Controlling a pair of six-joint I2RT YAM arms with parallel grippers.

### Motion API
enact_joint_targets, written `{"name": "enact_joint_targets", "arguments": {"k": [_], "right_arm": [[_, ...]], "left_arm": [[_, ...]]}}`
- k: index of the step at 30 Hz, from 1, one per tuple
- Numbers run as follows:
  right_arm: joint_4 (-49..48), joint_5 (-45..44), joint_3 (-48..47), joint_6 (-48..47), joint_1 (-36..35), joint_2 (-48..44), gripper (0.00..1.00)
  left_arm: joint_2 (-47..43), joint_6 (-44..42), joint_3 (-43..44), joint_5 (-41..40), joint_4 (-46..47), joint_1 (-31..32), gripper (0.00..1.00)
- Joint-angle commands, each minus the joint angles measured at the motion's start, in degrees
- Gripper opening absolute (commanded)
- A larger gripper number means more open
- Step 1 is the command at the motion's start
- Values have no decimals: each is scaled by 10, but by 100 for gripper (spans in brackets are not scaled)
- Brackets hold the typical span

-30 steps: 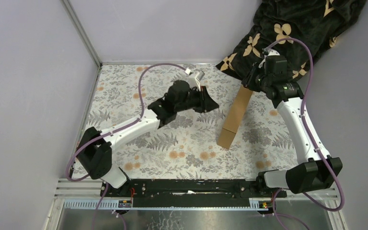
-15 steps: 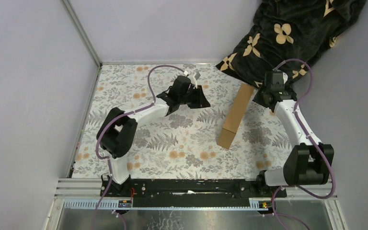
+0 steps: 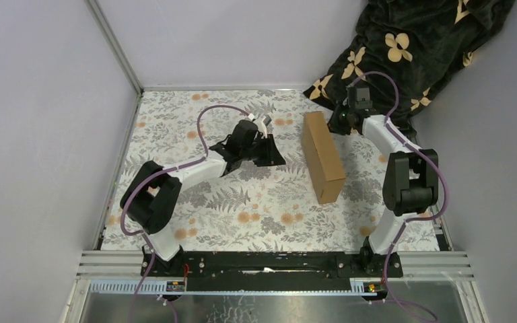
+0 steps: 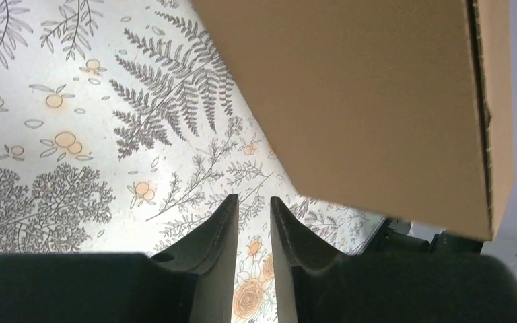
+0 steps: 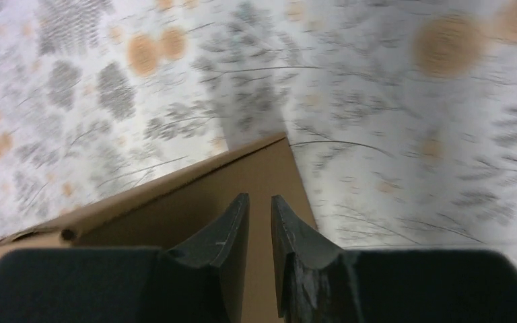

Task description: Fold the paper box

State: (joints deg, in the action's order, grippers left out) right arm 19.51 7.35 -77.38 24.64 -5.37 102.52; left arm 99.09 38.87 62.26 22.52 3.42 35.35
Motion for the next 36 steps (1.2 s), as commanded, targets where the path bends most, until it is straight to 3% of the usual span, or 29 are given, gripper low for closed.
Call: {"name": "enact_joint_targets", "arguments": {"k": [1,9,15,22,25,29,34,36], "right_arm": [[-57,117,-39,-15,-22,11,26],[-21,267,-94,-63,-55,71,27],[51,336,-140,-134,-95,101,27],[47,432,-155,-137,-117,104,27],[119,425,-187,-181,-139,108,27],[138,450,-183,-193,-152,109,27],[184,461,-192,-224,-167,93,26],[189,417,-194,-223,-165,74,27]], "left_arm": [[-21,17,-25,-2,51,14,29],[-85,-8,-39,-75,1,25,29],[-142,-34,-32,-83,-57,-16,29],[-180,-61,17,-77,-146,-82,33],[-204,-59,19,-61,-158,-122,35],[-213,-56,24,-29,-167,-156,38],[-216,-43,11,0,-160,-159,38],[-219,-38,1,10,-154,-159,38]]}}
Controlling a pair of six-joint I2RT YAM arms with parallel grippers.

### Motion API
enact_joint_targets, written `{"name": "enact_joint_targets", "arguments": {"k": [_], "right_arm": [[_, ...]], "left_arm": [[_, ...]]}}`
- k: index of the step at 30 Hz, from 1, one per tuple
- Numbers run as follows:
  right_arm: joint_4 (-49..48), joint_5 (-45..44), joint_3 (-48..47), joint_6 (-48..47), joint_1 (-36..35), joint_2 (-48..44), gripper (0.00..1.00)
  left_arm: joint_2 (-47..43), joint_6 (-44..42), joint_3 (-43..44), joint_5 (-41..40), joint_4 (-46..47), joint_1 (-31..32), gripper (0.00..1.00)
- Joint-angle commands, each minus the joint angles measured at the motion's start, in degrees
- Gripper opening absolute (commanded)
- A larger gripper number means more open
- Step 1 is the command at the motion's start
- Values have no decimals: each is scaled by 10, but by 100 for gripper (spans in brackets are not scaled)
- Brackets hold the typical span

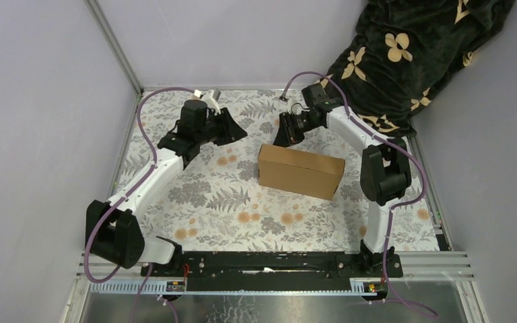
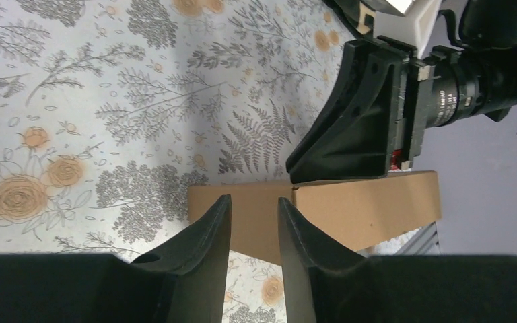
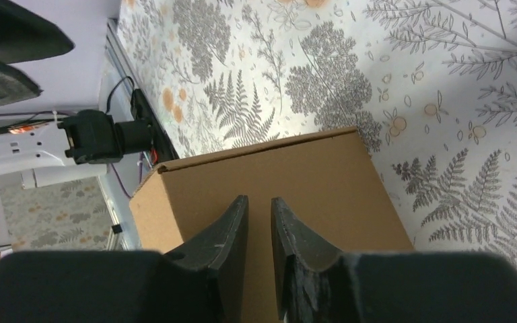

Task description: Fold the paper box

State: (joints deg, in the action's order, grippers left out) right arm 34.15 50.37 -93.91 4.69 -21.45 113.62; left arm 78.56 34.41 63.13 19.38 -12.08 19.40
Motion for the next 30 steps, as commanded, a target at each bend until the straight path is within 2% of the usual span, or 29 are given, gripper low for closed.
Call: {"name": "enact_joint_targets", "arguments": {"k": [1,3,4,6,10,11,12,14,15,17,18,22,26,30], "right_arm": [[36,-71,-27,-8,-2,-50,27],[7,-229,-18,47,12,-84,28],[-8,-286,-8,73,20,-106,26],[-35,-394,18,107,27,-157,30],[-3,-616,51,136,29,-237,31],[13,-645,60,142,30,-251,36],[27,-665,75,150,33,-270,48],[46,-695,116,167,37,-306,58],[49,-708,144,178,39,-329,67],[47,-713,196,198,41,-380,83],[50,-710,218,208,41,-404,84],[48,-683,300,256,42,-499,80],[34,-624,365,327,42,-561,77],[3,-580,411,382,42,-604,77]], "left_arm": [[-16,8,-14,44,1,0,38],[-22,9,-25,47,2,1,38],[-26,8,-30,47,1,1,38],[-34,7,-40,48,-4,1,38],[-50,3,-61,48,-11,1,39],[-51,3,-66,47,-12,1,39],[-50,2,-72,47,-13,2,40],[-44,0,-77,52,-16,1,42],[-40,-1,-77,54,-18,1,44],[-31,-1,-78,65,-18,1,54],[-27,-3,-77,79,-15,1,57],[-13,3,-82,102,2,1,57],[-2,22,-91,144,37,2,52],[-17,28,-92,151,44,1,52]]}}
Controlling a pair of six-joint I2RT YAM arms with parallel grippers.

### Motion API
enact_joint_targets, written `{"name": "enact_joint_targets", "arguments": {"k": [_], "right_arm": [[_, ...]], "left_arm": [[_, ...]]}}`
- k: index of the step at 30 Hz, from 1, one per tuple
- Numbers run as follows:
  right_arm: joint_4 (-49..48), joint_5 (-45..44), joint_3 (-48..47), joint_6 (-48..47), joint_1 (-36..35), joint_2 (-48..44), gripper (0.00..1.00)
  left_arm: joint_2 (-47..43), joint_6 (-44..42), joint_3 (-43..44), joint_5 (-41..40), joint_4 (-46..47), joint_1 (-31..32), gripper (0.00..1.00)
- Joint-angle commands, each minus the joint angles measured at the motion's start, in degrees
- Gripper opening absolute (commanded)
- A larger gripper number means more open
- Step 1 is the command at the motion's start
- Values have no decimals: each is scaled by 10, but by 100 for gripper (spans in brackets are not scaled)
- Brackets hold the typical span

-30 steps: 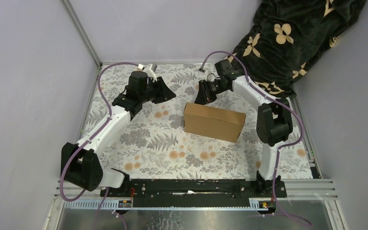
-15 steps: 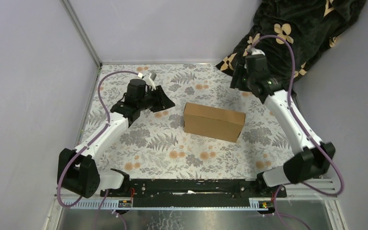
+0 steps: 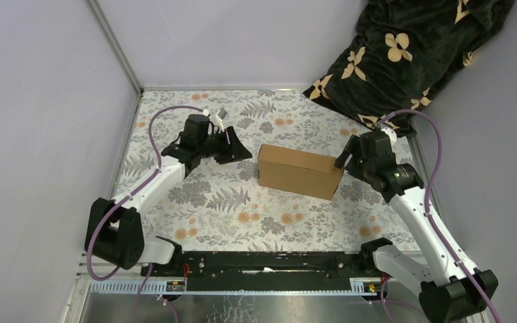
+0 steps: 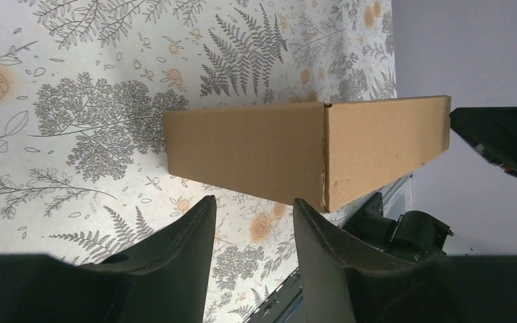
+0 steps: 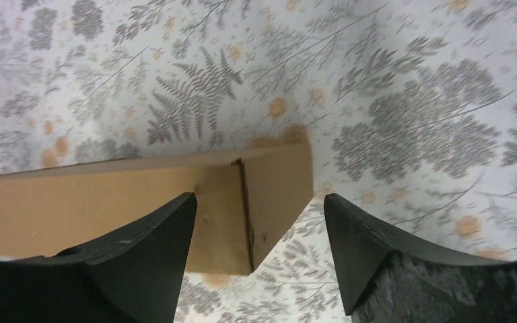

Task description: Fold the paper box

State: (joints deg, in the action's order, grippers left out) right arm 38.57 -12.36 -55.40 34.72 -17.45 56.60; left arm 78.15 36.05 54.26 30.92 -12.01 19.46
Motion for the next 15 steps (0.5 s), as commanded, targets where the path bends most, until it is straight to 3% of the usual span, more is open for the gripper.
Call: {"name": "enact_joint_targets", "arguments": {"k": [1,15], "right_arm": [[-55,65,35,90,2,-39,77],[-147,156,55,105,2,25,76]], "left_arm": [[-15,14,-2,39,45,1,52],[18,55,3,57,108,17,52]]}}
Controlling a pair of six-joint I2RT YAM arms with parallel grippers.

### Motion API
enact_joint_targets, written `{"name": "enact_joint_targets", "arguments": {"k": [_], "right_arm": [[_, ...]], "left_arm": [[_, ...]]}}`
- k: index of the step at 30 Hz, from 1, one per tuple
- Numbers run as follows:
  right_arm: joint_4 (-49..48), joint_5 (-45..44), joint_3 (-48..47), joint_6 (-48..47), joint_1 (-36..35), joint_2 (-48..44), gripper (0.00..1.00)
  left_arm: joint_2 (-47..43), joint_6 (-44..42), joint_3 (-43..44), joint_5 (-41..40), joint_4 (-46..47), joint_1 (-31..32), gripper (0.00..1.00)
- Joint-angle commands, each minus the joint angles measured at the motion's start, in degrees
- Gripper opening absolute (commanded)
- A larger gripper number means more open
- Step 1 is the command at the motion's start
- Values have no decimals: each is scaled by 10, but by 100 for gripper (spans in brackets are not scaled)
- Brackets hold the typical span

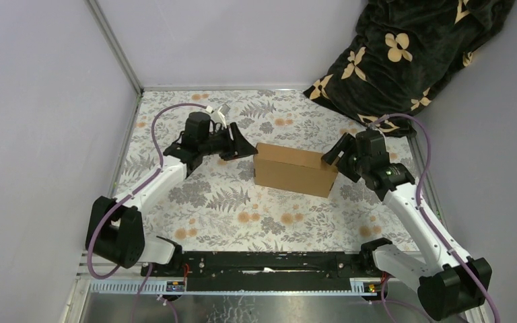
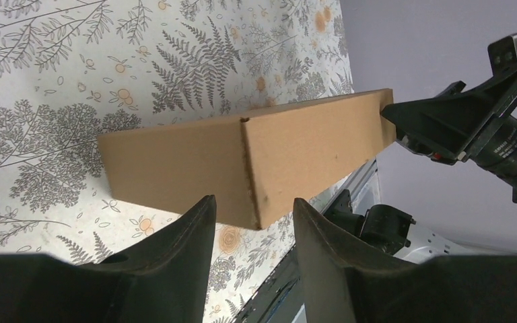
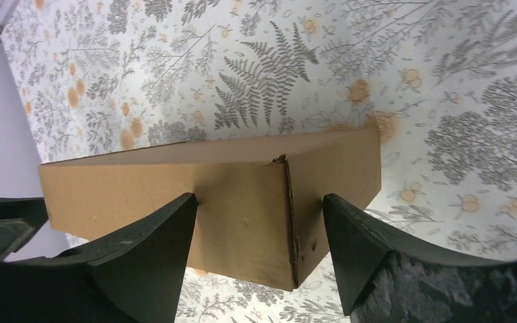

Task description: Fold the paper box

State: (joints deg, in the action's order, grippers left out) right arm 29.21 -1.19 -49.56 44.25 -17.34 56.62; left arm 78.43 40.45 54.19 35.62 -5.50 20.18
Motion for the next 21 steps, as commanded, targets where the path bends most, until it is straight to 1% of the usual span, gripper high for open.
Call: {"name": "enact_joint_targets", "arguments": {"k": [1,6,11,16,19,21], "right_arm": [[-64,50,-3,11,1,34,76],[-103,77,-16,7,1,80,74],[-122,80,-56,-5,1,127,71],[-153,91,-116,-22,1,203,66],[-166,100,-162,-28,1,248,62],[-179,110,-191,-30,1,273,61]], "left_arm": [[17,12,1,7,45,10,52],[9,5,-5,-19,40,9,52],[27,-6,17,-35,35,4,52],[63,-15,62,-45,49,-1,52],[95,-26,104,-46,52,-5,51],[115,-33,132,-42,51,-6,51]]}}
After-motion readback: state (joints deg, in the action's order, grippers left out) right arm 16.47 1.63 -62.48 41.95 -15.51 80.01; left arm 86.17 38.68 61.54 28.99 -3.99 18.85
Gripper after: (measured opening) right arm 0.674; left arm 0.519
